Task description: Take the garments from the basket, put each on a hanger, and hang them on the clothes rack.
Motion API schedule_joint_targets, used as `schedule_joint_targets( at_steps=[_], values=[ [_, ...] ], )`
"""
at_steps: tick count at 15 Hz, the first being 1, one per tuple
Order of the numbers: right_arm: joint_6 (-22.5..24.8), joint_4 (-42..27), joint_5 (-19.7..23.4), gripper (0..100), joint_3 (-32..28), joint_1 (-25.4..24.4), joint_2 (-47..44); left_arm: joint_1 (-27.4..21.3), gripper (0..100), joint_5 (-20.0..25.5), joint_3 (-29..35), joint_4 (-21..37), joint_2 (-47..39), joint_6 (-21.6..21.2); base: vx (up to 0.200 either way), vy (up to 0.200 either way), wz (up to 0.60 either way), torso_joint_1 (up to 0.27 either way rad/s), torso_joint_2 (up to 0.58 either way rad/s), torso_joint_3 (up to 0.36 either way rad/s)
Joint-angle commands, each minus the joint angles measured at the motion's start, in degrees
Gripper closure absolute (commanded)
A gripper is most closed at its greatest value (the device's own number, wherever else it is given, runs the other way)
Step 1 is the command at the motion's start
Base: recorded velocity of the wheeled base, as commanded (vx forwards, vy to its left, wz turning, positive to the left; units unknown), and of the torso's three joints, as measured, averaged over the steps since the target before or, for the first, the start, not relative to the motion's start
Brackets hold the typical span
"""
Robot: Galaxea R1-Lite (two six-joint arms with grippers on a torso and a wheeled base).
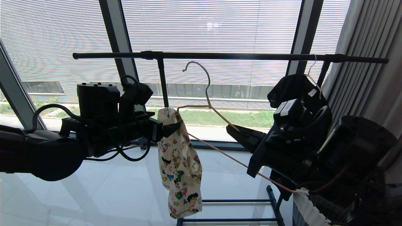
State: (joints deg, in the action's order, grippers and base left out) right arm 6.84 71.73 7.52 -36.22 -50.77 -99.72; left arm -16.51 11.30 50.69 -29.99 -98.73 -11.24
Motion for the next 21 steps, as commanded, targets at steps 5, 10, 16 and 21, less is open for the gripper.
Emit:
schedule_joint_targets(
  at_steps=[5,10,16,21],
  values=[
    [0.0,0.0,0.0,100,0.0,0.0,-0.5,-0.2,100,-1.6,-0.4,-0.1,0.6,0.1,0.0,0.0,0.0,0.0,0.0,0.0],
    [0.0,0.0,-0.1,100,0.0,0.0,-2.2,-4.6,100,-2.9,-0.5,-3.2,1.0,-0.8,0.0,0.0,0.0,0.0,0.0,0.0],
    [-0.1,0.2,-2.8,100,-0.1,0.1,-5.2,-8.7,100,-6.6,-1.4,-4.6,2.8,-0.4,0.0,0.0,0.0,0.0,0.0,0.0],
    [-0.3,0.2,-3.0,100,-3.3,0.1,-8.9,-13.4,100,-6.3,-3.8,-4.6,6.6,-0.9,0.0,0.0,0.0,0.0,0.0,0.0]
  ],
)
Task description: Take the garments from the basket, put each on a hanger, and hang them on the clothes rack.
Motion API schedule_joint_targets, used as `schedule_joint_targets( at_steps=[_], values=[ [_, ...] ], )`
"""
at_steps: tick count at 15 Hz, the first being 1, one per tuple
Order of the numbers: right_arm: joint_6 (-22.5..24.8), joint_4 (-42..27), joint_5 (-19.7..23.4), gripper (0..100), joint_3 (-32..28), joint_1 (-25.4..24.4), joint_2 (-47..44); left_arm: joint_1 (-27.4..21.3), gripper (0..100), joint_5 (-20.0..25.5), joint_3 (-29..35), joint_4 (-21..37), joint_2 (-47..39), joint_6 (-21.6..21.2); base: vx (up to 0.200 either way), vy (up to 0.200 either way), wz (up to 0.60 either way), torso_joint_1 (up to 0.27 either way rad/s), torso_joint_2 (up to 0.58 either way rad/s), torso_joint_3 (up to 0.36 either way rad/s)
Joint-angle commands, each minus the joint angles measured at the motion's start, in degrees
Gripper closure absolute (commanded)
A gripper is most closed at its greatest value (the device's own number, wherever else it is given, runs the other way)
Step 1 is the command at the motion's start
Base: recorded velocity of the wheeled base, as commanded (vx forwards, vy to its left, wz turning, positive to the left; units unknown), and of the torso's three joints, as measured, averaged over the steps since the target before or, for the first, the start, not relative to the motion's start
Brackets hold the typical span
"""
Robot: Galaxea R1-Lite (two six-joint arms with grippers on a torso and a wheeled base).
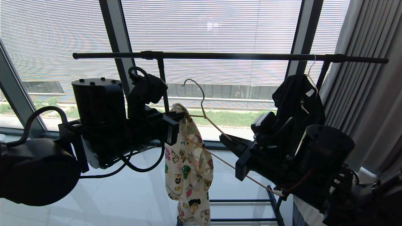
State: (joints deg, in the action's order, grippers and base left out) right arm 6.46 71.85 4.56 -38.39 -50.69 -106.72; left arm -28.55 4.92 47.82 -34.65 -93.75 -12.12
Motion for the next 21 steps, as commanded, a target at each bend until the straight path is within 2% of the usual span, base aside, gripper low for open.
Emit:
schedule_joint_targets(
  at_steps=[1,5,11,12,18,20,21],
  values=[
    [0.0,0.0,-0.1,100,-2.7,0.0,-3.0,-2.7,100,0.0,-1.9,0.0,2.3,0.0,0.0,0.0,0.0,0.0,0.0,0.0],
    [-1.5,0.0,-2.0,100,-6.2,-0.1,-6.8,-7.2,100,0.0,-2.7,0.0,5.1,-0.2,0.0,0.0,0.0,0.0,0.0,0.0],
    [-1.5,0.2,-4.6,100,-8.0,-0.1,-7.3,-6.4,100,-0.4,-3.2,0.1,5.2,-0.2,0.0,0.0,0.0,0.0,0.0,0.0],
    [-1.4,2.0,-5.3,100,-8.3,-0.2,-6.9,-4.1,0,-0.4,-3.4,0.1,5.2,-0.2,0.0,0.0,0.0,0.0,0.0,0.0],
    [-1.3,2.9,-6.8,100,-8.4,-0.3,-4.5,3.4,0,-0.3,-4.9,0.0,5.2,-3.8,0.0,0.0,0.0,0.0,0.0,0.0],
    [-1.4,3.1,-7.3,100,-8.0,0.1,-3.4,6.7,0,0.2,-8.2,-1.7,5.2,-10.4,0.0,0.0,0.0,0.0,0.0,0.0],
    [-1.3,3.2,-6.7,100,-7.5,1.2,-2.6,8.2,0,2.1,-10.6,-6.6,5.1,-12.5,0.0,0.0,0.0,0.0,0.0,0.0]
  ],
)
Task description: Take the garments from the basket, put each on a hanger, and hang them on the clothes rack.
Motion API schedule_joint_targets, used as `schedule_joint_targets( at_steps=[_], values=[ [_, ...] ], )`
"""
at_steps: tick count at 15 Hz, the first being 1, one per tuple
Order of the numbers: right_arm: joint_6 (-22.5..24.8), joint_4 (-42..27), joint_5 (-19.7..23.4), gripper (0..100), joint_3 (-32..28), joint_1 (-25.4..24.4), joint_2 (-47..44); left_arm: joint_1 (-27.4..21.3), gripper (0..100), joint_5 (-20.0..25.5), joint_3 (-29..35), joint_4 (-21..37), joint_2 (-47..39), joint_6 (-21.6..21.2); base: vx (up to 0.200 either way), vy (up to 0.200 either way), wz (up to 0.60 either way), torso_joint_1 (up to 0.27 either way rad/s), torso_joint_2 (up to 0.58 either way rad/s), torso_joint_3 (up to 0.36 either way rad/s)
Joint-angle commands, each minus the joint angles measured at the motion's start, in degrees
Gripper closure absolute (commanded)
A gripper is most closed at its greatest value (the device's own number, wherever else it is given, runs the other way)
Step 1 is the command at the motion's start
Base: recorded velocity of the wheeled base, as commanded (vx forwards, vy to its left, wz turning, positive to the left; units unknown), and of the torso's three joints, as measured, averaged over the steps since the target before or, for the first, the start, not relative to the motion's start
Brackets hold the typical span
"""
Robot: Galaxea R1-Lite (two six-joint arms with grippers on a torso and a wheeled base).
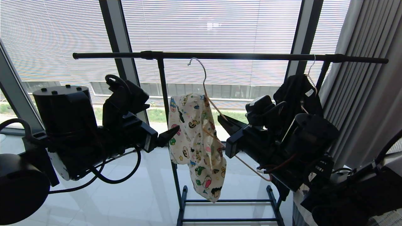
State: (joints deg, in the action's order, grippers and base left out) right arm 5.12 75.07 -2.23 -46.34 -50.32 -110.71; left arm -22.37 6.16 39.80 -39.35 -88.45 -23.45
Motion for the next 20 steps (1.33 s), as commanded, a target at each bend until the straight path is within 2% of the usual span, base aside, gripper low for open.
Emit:
schedule_joint_targets(
  at_steps=[1,3,4,7,8,10,12,15,17,20],
  values=[
    [0.0,0.0,1.8,100,1.0,1.7,2.3,2.9,0,4.0,-3.9,-4.0,-0.1,-1.2,0.0,0.0,0.0,0.0,0.0,0.0],
    [0.2,0.0,7.6,100,3.4,4.4,4.6,5.1,0,10.7,-5.3,-4.3,1.8,-1.6,0.0,0.0,0.0,0.0,0.0,0.0],
    [0.2,0.0,12.3,100,6.3,6.7,6.9,5.6,0,14.8,-5.6,-4.3,3.5,-1.9,0.0,0.0,0.0,0.0,0.0,0.0],
    [0.6,4.2,24.3,100,14.6,11.6,10.0,5.3,0,18.7,-6.5,-4.2,5.9,-1.9,0.0,0.0,0.0,0.0,0.0,0.0],
    [2.1,5.8,29.1,100,18.7,13.2,10.6,4.5,0,21.5,-6.7,-4.2,6.5,-1.9,0.0,0.0,0.0,0.0,0.0,0.0],
    [5.2,8.1,34.8,100,23.7,13.8,10.8,1.8,0,24.5,-9.2,-4.2,7.2,-3.6,0.0,0.0,0.0,0.0,0.0,0.0],
    [6.2,9.7,37.6,100,28.1,11.7,10.8,-0.3,0,24.8,-11.9,-4.2,6.8,-6.7,0.0,0.0,0.0,0.0,0.0,0.0],
    [6.6,11.1,38.0,100,31.5,9.1,10.8,-3.3,0,24.8,-15.4,-4.2,6.7,-7.7,0.0,0.0,0.0,0.0,0.0,0.0],
    [7.3,13.2,38.0,100,35.2,5.1,10.6,-4.7,0,24.7,-18.6,-4.3,5.4,-9.7,0.0,0.0,0.0,0.0,0.0,0.0],
    [7.6,14.0,37.9,100,36.8,2.0,10.7,-8.0,0,24.7,-20.9,-4.2,3.9,-9.9,0.0,0.0,0.0,0.0,0.0,0.0]
  ],
)
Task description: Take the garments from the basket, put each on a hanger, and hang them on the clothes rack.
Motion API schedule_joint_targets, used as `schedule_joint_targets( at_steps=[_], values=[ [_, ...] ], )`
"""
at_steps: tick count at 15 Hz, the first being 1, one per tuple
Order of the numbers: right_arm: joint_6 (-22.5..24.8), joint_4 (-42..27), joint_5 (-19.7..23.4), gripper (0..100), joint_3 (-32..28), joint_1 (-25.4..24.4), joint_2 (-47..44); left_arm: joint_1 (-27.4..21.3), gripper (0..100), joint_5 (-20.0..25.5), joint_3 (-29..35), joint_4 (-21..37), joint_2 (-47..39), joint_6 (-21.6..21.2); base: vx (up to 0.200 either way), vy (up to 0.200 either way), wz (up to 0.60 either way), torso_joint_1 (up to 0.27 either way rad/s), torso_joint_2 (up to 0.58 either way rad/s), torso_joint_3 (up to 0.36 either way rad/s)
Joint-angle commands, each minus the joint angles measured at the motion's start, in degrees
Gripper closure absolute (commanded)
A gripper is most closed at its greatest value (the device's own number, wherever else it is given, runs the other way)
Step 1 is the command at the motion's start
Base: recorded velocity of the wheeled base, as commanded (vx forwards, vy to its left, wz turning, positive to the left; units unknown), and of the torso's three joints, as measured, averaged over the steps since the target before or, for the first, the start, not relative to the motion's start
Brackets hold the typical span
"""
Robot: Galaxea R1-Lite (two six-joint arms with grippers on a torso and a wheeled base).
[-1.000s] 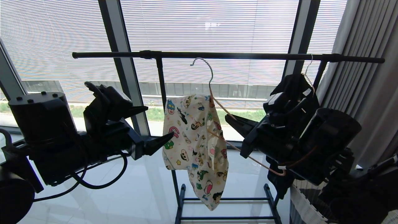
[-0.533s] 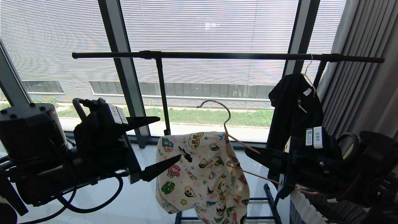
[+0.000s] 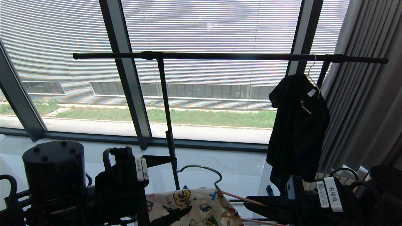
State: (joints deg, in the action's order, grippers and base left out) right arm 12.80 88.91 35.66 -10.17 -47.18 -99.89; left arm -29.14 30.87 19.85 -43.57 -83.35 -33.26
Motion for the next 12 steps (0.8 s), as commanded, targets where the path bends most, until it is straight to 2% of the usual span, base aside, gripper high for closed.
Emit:
schedule_joint_targets(
  at_steps=[1,3,6,7,11,12],
  values=[
    [0.3,0.1,-0.1,100,0.6,-2.1,-0.1,-2.4,0,0.0,-1.7,0.0,-1.8,-0.1,0.0,0.0,0.0,0.0,0.0,0.0],
    [0.5,0.2,-0.1,100,0.5,-3.1,-0.1,-4.3,0,0.0,-2.4,0.0,-3.1,-0.1,0.0,0.0,0.0,0.0,0.0,0.0],
    [1.0,0.1,-0.1,100,0.5,-3.6,0.4,-4.4,0,-0.1,-2.4,0.0,-4.3,-0.1,0.0,0.0,0.0,0.0,0.0,0.0],
    [1.2,0.1,-0.1,100,0.5,-4.0,0.5,-4.5,100,-0.1,-2.3,-0.1,-4.3,-0.1,0.0,0.0,0.0,0.0,0.0,0.0],
    [2.6,0.1,-0.2,100,0.8,-4.8,0.5,-4.5,100,0.0,-2.1,-0.2,-4.0,0.0,0.0,0.0,0.0,0.0,0.0,0.0],
    [2.9,0.1,-0.2,0,0.9,-4.8,0.5,-4.5,100,0.0,-2.1,-0.2,-4.0,0.0,0.0,0.0,0.0,0.0,0.0,0.0]
  ],
)
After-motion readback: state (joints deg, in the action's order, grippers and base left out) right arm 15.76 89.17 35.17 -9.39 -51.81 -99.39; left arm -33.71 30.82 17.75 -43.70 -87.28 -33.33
